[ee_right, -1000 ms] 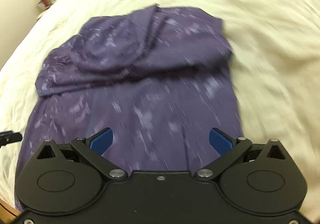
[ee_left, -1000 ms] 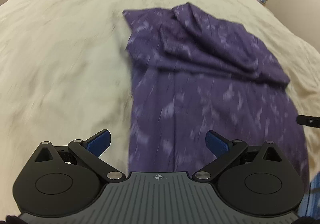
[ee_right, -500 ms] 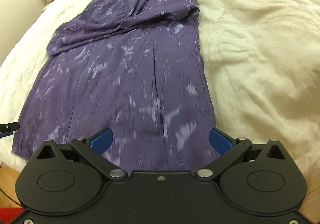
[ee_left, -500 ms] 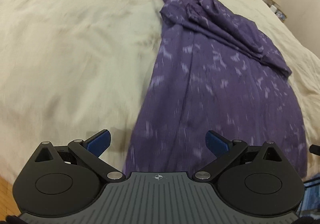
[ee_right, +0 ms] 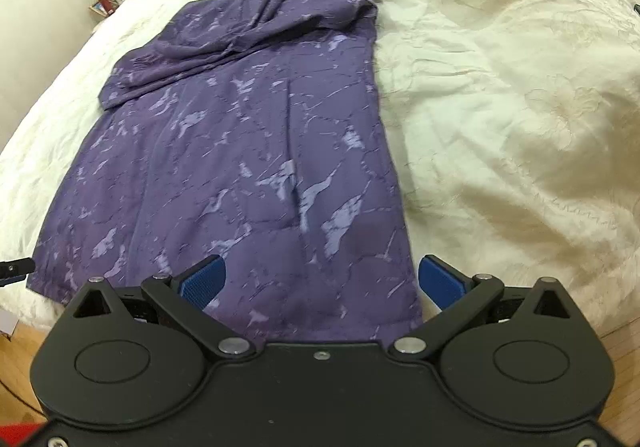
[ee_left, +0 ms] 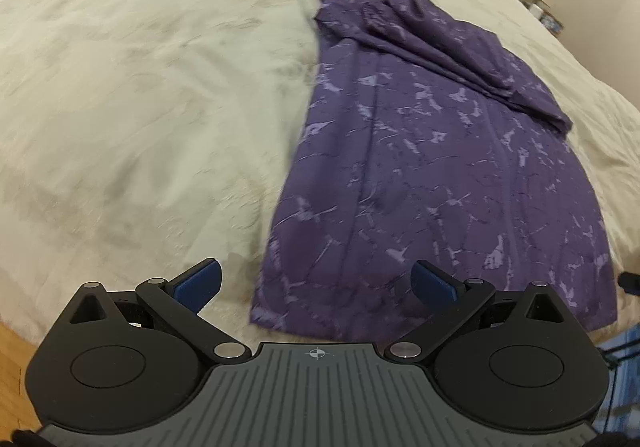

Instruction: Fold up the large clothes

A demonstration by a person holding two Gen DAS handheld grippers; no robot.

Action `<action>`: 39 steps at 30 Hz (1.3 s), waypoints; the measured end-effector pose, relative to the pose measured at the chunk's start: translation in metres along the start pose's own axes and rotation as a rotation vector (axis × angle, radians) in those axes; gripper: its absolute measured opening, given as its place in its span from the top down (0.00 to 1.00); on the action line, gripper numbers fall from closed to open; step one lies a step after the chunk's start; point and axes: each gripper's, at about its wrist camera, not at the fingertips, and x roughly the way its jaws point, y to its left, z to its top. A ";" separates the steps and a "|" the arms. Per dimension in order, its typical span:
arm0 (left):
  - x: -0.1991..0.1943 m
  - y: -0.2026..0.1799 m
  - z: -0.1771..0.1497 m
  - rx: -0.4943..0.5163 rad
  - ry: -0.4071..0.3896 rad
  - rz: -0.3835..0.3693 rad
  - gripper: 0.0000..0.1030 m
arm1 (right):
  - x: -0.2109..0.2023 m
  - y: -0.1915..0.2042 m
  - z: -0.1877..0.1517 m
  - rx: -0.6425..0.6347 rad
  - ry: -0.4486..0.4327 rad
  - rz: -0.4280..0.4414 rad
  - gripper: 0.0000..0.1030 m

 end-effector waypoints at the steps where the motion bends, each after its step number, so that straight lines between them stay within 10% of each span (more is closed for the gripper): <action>1: 0.002 -0.003 0.001 0.009 0.002 -0.003 0.00 | 0.002 -0.002 0.002 0.002 0.004 -0.003 0.01; 30: 0.058 -0.005 0.016 0.023 0.172 0.017 0.02 | 0.068 -0.024 0.012 0.116 0.228 0.075 0.00; 31: 0.057 -0.005 0.019 0.018 0.176 0.014 0.10 | 0.068 -0.025 0.015 0.132 0.250 0.096 0.04; 35: 0.041 -0.004 0.023 0.004 0.157 -0.027 0.81 | 0.055 -0.023 0.020 0.130 0.267 0.167 0.76; 39: 0.017 0.010 0.033 -0.133 0.136 -0.084 0.94 | 0.029 -0.023 0.027 0.131 0.232 0.270 0.82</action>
